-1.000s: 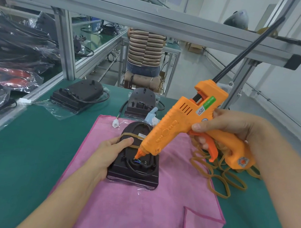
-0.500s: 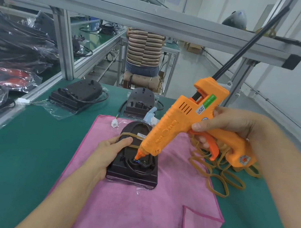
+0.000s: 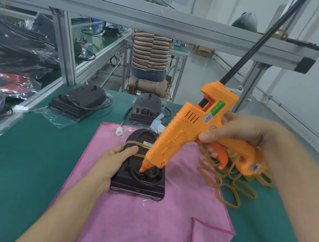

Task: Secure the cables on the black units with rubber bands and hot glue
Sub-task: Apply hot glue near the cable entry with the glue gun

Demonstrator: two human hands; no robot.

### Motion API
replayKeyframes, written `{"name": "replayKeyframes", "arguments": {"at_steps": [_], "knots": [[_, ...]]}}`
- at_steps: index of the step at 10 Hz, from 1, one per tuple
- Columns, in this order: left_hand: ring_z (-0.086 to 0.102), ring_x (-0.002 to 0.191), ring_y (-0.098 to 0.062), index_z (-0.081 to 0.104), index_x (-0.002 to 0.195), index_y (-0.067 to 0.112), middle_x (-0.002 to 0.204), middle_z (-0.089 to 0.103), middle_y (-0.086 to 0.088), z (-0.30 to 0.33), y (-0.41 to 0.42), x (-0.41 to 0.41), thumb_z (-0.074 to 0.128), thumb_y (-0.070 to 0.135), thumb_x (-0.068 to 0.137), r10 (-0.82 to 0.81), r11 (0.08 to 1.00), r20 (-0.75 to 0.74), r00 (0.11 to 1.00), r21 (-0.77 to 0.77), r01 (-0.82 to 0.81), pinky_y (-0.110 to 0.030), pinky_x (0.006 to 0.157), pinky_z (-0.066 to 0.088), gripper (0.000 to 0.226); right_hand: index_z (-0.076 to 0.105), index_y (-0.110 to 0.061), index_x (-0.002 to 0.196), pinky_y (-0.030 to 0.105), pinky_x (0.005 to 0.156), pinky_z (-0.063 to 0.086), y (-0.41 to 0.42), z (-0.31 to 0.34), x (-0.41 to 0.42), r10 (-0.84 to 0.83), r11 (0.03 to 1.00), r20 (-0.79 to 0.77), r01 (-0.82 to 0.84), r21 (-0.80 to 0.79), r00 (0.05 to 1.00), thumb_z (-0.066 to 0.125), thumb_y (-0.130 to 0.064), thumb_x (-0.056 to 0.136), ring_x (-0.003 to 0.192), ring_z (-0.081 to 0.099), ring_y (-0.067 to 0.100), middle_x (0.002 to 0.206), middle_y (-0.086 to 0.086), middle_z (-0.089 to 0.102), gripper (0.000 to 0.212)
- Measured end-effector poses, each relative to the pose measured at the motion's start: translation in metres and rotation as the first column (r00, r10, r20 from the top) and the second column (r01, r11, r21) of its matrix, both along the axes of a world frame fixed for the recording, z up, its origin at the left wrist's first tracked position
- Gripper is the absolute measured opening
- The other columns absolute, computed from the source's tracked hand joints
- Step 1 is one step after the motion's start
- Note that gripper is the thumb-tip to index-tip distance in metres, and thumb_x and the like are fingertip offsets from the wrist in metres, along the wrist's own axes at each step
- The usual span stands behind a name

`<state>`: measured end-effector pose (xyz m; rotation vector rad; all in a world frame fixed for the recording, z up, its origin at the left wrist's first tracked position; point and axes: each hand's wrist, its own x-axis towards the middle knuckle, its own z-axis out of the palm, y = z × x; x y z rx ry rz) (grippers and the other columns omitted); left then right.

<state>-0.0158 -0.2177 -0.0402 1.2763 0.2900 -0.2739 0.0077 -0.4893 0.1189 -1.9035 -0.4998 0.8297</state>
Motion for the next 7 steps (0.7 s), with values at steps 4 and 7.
{"name": "replayKeyframes", "arguments": {"at_steps": [4, 7], "knots": [[0.073, 0.075, -0.032, 0.070, 0.108, 0.017, 0.092, 0.075, -0.016, -0.005, 0.003, -0.004, 0.067, 0.021, 0.088, 0.077, 0.992, 0.062, 0.995, -0.104, -0.071, -0.038, 0.055, 0.059, 0.021, 0.063, -0.003, 0.103, 0.036, 0.060, 0.055, -0.027, -0.048, -0.006, -0.440, 0.868, -0.088, 0.449, 0.212, 0.893, 0.082, -0.035, 0.070, 0.063, 0.065, 0.029, 0.075, 0.018, 0.065, 0.050], [0.073, 0.072, -0.026, 0.072, 0.101, 0.016, 0.095, 0.075, -0.012, -0.001, 0.007, -0.012, 0.062, 0.021, 0.090, 0.306, 0.923, 0.169, 0.937, -0.293, -0.248, -0.045, 0.063, 0.061, 0.016, 0.065, -0.007, 0.110, 0.030, 0.056, 0.056, -0.035, -0.112, -0.039, -0.763, 0.568, -0.233, 0.798, 0.202, 0.603, 0.065, -0.038, 0.089, 0.064, 0.071, 0.019, 0.085, 0.009, 0.071, 0.037]]}}
